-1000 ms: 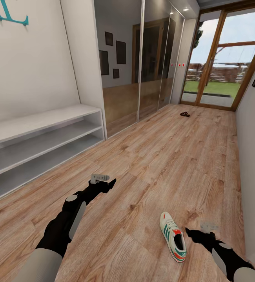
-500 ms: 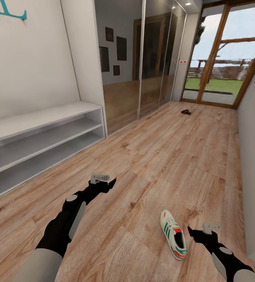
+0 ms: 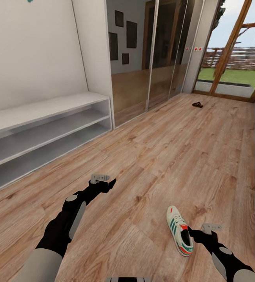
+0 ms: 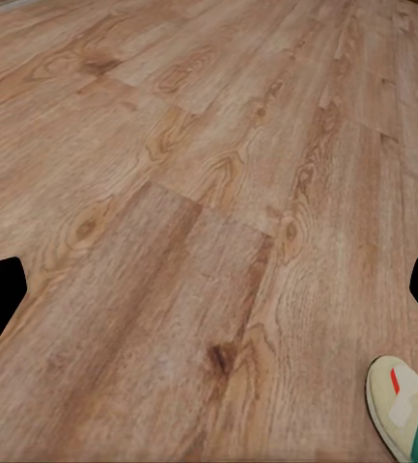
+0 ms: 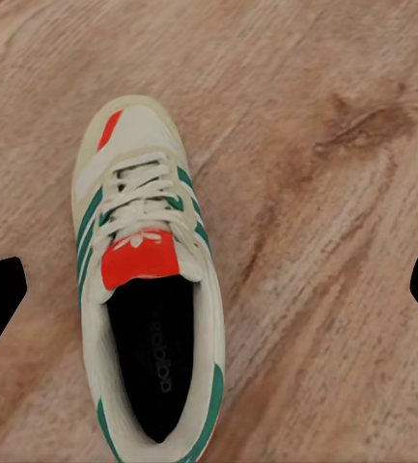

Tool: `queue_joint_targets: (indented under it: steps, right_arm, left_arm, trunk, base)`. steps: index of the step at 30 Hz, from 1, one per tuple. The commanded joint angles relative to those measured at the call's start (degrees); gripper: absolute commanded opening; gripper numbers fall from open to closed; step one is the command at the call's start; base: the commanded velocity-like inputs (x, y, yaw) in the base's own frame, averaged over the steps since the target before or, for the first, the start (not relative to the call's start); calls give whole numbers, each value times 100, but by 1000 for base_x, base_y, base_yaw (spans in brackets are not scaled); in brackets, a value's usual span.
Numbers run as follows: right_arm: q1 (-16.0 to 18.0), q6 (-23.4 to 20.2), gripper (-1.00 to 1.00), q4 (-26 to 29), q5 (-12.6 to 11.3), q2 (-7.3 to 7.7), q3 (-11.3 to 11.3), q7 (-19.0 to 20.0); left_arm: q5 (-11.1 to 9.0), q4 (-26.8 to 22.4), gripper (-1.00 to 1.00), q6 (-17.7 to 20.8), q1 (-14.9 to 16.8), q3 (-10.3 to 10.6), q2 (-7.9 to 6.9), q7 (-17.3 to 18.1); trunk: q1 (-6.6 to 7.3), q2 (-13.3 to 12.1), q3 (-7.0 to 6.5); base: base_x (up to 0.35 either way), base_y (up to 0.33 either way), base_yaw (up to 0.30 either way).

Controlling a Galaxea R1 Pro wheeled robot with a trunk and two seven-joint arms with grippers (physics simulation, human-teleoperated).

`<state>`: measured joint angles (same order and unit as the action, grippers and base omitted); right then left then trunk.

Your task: Pick up the two gym shoes and the two sandals from the corridor floor and place them onto the hallstand (shoe rack) in the corridor, making sure they are on the rack and not on the floor. Arrange them so the two gym shoes are next to each other and the two sandals are next to each other.

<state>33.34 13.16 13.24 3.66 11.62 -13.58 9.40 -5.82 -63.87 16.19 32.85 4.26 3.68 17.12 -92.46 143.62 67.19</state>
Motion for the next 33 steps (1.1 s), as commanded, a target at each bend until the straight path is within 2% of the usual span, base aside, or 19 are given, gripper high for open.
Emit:
queue_joint_targets:
  steps: [1, 4, 14, 21, 33]
  right_arm:
    - [3, 20, 100, -6, 38, -1, -49, 36]
    - [1, 20, 100, -6, 38, -1, -50, 36]
    - [1, 20, 100, -6, 38, 2, -49, 36]
    - [3, 20, 100, 1, 38, 1, -51, 37]
    - [2, 20, 100, 0, 38, 5, -57, 36]
  left_arm:
    - [-60, -5, 100, 51, 2, -4, 1, 7]
    - [-61, -4, 100, 51, 2, -4, 1, 9]
    - [-63, -3, 100, 51, 2, -4, 1, 8]
    - [-66, -3, 100, 51, 2, -4, 1, 10]
    - [-67, -3, 100, 51, 2, -4, 1, 10]
  trunk:
    - [1, 2, 6]
    - [1, 2, 8]
    - [-25, 15, 285]
    - [-25, 15, 301]
    - [-56, 31, 663]
  base:
    - [0, 0, 28]
    - [0, 0, 17]
    - [0, 0, 154]
    - [0, 0, 67]
    - [0, 0, 3]
